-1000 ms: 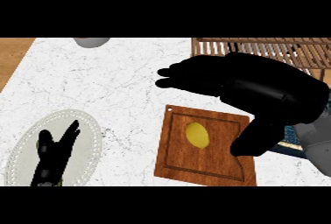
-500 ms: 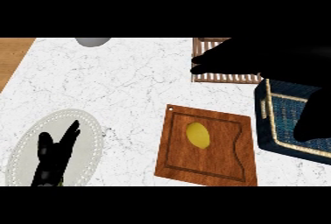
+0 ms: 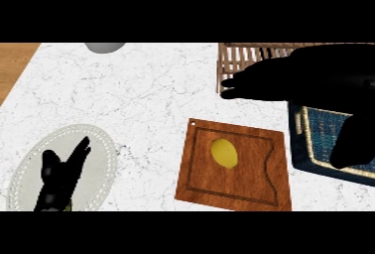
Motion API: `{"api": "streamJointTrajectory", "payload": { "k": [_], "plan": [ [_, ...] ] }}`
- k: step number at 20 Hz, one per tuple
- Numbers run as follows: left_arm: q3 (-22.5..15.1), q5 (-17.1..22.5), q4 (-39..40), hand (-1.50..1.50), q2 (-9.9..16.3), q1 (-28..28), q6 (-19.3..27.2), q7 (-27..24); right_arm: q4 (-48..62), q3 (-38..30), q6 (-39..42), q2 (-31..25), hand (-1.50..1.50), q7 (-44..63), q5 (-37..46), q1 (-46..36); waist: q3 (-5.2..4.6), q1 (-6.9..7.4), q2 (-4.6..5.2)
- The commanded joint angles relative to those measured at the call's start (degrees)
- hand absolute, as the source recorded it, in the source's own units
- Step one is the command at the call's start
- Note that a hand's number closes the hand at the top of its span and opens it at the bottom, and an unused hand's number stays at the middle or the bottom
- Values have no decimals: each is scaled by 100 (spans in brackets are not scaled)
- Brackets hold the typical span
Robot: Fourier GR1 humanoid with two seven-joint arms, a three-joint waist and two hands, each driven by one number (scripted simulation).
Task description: Pick the lemon from the cutting board and place it in the basket
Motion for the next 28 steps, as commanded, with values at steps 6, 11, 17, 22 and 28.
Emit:
{"api": "streamJointTrajectory", "payload": {
  "k": [6,11,17,22,28],
  "plan": [
    [-41,-127,173,0,-241,282,-70,-25,-299,346,-482,740,-150,-297,1035,1083,-39,-2,29],
    [157,-84,444,0,-222,-24,-290,-16,130,719,-872,1141,-150,-731,1971,1147,-41,8,39],
    [166,-217,60,0,-256,-110,-131,523,592,1062,-1255,1241,-150,-1300,2877,1313,-39,10,34],
    [162,-314,-173,0,-295,407,-230,262,917,1045,-1478,1270,-150,-1754,3289,1565,-39,22,29],
    [301,-367,1,0,-356,150,-292,393,879,997,-1684,1400,-150,-1946,3712,1889,-40,-14,22]
  ]
}}
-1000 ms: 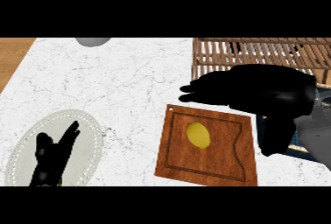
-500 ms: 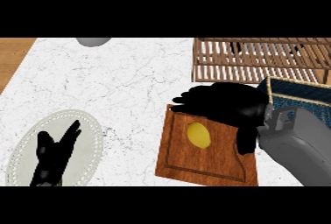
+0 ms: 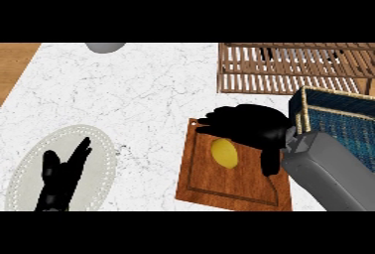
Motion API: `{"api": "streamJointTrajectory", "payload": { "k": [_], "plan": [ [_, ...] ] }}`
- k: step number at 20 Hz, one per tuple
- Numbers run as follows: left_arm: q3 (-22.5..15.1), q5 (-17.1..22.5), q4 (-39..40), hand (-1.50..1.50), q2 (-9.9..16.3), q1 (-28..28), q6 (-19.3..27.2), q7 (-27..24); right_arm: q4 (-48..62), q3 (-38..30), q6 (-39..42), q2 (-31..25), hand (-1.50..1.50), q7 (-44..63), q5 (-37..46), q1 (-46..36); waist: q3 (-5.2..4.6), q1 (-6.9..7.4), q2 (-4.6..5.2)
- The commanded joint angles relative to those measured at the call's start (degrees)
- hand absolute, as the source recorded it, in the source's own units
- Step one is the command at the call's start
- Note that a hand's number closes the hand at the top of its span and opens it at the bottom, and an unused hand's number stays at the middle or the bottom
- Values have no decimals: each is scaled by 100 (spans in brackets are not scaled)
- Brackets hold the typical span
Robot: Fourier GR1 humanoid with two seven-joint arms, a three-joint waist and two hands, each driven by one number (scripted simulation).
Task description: Pick the lemon from the cutting board and place it in the basket
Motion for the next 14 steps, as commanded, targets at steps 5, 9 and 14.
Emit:
{"api": "streamJointTrajectory", "payload": {
  "k": [5,9,14],
  "plan": [
    [59,55,-43,0,-88,468,-173,116,452,-122,-451,-24,-150,-709,583,202,-50,0,19],
    [43,-181,453,0,-263,-141,-141,72,1122,-110,-508,649,-150,-708,846,-81,-52,-8,31],
    [90,-149,-71,0,-201,359,-294,102,1170,12,-812,840,-150,-824,1285,246,-51,4,20]
  ]
}}
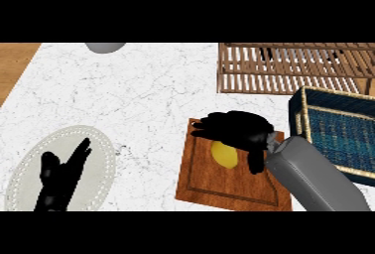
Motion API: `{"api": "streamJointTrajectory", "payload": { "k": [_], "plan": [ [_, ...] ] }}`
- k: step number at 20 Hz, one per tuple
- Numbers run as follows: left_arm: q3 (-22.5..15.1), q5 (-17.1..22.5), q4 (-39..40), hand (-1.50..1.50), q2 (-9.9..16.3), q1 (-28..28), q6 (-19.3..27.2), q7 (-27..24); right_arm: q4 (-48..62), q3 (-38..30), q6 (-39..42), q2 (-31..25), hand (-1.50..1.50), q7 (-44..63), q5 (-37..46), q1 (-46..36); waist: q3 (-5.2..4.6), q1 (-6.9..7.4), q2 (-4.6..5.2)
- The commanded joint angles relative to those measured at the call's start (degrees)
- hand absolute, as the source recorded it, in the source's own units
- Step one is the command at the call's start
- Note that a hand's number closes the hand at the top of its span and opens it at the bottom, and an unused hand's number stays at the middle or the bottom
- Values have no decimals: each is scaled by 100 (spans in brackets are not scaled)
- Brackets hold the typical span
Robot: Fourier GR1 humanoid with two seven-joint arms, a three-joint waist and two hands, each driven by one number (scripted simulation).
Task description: Pick the lemon from the cutting board and place it in the basket
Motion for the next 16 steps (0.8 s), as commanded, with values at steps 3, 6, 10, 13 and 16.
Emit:
{"api": "streamJointTrajectory", "payload": {
  "k": [3,6,10,13,16],
  "plan": [
    [-72,-122,330,0,-199,145,-44,34,-64,18,241,325,-150,219,377,-50,-55,-20,22],
    [189,-84,765,0,-132,-312,-118,-59,548,195,-112,319,-150,-28,782,-14,-56,-27,37],
    [310,55,220,0,76,81,-409,106,413,73,-64,334,-150,40,1017,198,-54,-16,23],
    [128,-303,452,0,-339,-338,31,220,791,27,-219,553,-150,-140,1225,97,-53,-20,30],
    [148,-290,200,0,-400,-131,23,276,854,-258,8,617,-150,-247,1216,-80,-54,-13,27]
  ]
}}
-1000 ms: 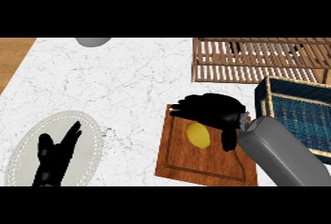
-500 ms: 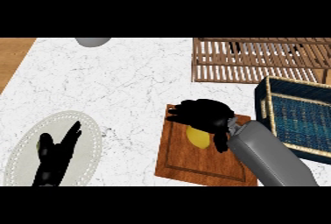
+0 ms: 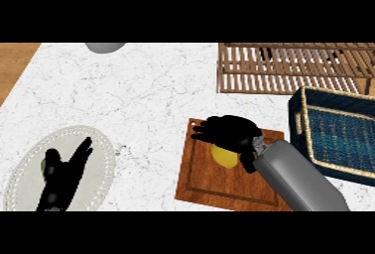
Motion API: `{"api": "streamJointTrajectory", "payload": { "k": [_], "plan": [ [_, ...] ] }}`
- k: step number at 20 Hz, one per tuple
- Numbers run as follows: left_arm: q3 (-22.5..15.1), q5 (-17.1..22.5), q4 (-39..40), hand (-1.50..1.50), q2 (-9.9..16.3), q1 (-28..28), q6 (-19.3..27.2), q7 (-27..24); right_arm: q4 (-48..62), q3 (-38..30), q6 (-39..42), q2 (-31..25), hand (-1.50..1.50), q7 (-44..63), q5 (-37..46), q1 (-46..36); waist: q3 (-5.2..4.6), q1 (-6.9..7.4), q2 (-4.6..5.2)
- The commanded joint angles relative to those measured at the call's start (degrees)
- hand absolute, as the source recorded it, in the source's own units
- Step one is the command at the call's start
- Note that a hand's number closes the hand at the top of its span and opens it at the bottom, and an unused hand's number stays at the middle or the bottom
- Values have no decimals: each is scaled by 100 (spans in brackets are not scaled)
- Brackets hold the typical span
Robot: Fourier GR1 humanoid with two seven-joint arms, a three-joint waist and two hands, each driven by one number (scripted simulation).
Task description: Pick the lemon from the cutting board and place it in the basket
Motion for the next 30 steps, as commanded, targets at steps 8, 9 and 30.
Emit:
{"api": "streamJointTrajectory", "payload": {
  "k": [8,9,30],
  "plan": [
    [15,-161,88,0,-236,86,-71,105,460,-341,-359,164,-150,-406,487,203,-48,-11,24],
    [-19,-61,-310,0,-169,545,-209,95,717,-293,-503,276,-150,-352,608,77,-47,25,23],
    [569,-61,-50,0,-104,583,-118,46,77,-1641,-1492,1193,150,2830,1323,1632,-68,-755,-180]
  ]
}}
